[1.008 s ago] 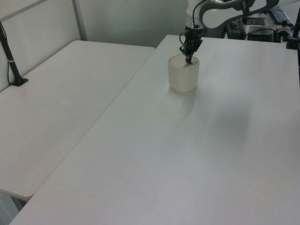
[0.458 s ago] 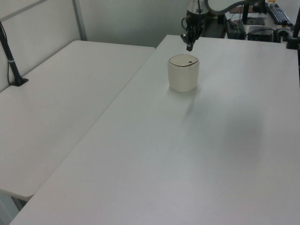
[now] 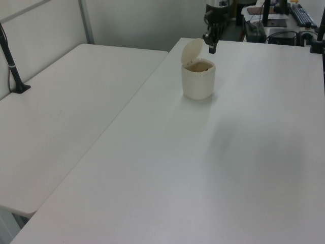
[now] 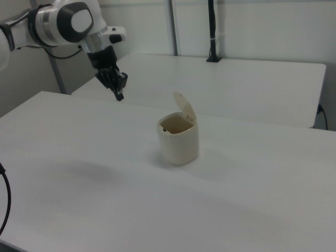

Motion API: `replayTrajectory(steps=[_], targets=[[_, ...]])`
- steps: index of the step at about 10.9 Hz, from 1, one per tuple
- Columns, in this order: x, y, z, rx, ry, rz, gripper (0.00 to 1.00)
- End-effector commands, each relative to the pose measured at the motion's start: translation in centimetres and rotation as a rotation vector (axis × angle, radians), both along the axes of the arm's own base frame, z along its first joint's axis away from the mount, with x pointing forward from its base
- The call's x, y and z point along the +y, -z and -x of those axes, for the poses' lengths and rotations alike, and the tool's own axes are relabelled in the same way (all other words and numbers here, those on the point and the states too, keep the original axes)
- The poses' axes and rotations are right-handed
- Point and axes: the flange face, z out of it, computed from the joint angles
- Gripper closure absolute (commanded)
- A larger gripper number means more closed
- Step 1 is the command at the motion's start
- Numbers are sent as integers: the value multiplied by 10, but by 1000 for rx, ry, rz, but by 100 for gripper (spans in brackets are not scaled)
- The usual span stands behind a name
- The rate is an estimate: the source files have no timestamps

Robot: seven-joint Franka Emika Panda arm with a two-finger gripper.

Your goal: Open the trash bin

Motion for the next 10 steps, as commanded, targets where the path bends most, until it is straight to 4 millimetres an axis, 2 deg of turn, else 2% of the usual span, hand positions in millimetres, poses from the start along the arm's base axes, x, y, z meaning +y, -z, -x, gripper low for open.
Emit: replayTrajectory(steps=[1, 3, 5, 6, 7, 8, 9, 10], targets=[[10, -18, 34, 60, -113, 17, 93], [11, -22, 49, 77, -149, 9, 88], [11, -31, 62, 90, -143, -43, 78], [12, -32, 66, 110, -144, -43, 69], [12, -33, 66, 111, -143, -45, 51], [12, -33, 66, 111, -137, -54, 22], [13, -32, 65, 110, -128, -70, 0], [13, -32, 65, 110, -129, -70, 0]])
